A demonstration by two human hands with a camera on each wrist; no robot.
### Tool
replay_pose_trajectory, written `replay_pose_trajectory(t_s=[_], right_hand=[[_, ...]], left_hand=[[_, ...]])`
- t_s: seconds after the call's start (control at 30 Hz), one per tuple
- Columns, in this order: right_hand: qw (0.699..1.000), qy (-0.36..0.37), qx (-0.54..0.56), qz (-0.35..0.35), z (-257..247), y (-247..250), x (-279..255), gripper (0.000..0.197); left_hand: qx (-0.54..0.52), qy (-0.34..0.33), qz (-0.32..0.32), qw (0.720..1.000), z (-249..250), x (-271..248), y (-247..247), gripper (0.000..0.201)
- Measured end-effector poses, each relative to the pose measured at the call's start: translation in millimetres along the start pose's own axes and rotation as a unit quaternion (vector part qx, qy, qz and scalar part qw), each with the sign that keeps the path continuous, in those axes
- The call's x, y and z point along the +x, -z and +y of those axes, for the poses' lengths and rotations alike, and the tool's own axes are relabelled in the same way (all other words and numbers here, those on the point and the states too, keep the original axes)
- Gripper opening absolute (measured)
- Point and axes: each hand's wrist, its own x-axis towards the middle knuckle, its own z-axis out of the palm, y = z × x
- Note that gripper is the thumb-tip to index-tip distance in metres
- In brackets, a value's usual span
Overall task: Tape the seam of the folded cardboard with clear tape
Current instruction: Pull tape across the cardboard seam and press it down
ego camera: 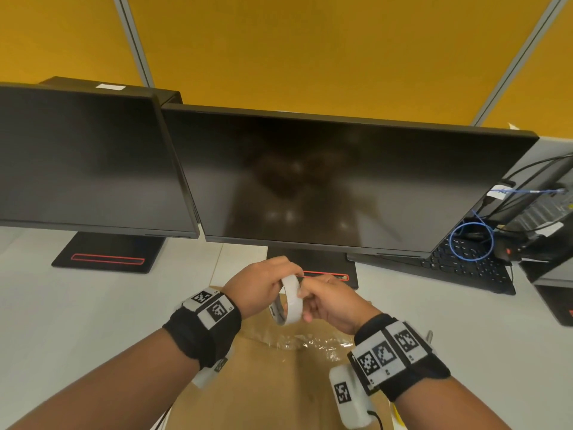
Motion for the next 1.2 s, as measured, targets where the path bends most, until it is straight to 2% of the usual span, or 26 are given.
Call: replay_pose_trajectory(t_s=[0.13, 0.23, 0.3, 0.37, 0.43, 0.57, 0.7, 0.8, 1.0, 1.2], right_hand=[[1.000, 0.007, 0.016, 0.004, 3.0, 1.0, 1.3, 0.032], [0.999, 0.021, -0.026, 0.027, 5.4, -0.2, 1.1, 0.049], [0.996, 0.042, -0.053, 0.052, 6.6, -2.2, 0.1, 0.048], [0.997, 0.052, -0.040, 0.034, 7.7, -2.7, -1.8, 0.038], [0.999, 0.045, 0.001, -0.016, 7.4, -0.5, -3.4, 0.027], [0.996, 0.015, 0.042, -0.076, 8.3, 3.8, 1.3, 0.046], [0.995, 0.026, 0.032, -0.086, 11.1, 5.3, 5.4, 0.043], [0.997, 0.027, 0.018, -0.075, 12.6, 5.2, 5.0, 0.034], [0.994, 0.026, 0.050, -0.091, 13.8, 7.7, 5.4, 0.043], [0.994, 0.036, 0.017, -0.104, 13.5, 9.2, 4.8, 0.043]], left_hand=[[-0.010, -0.002, -0.007, 1.000, 3.0, -0.6, -0.4, 0.033], [-0.007, 0.000, -0.009, 1.000, 4.7, -0.7, -1.4, 0.029], [-0.019, 0.006, -0.003, 1.000, 3.7, -0.5, -1.6, 0.027], [-0.027, 0.004, -0.004, 1.000, 3.9, -0.7, -0.8, 0.025], [-0.017, -0.008, -0.023, 1.000, 5.6, -0.9, 1.2, 0.026], [0.004, -0.030, -0.040, 0.999, 10.5, -1.9, 3.4, 0.025], [0.023, -0.037, -0.040, 0.998, 13.5, -2.1, 2.3, 0.021], [0.033, -0.024, -0.035, 0.999, 13.0, -1.6, 4.9, 0.031], [0.041, -0.040, -0.038, 0.998, 13.0, -0.8, 6.0, 0.024], [0.038, -0.054, -0.049, 0.997, 9.7, -0.9, 7.9, 0.023]])
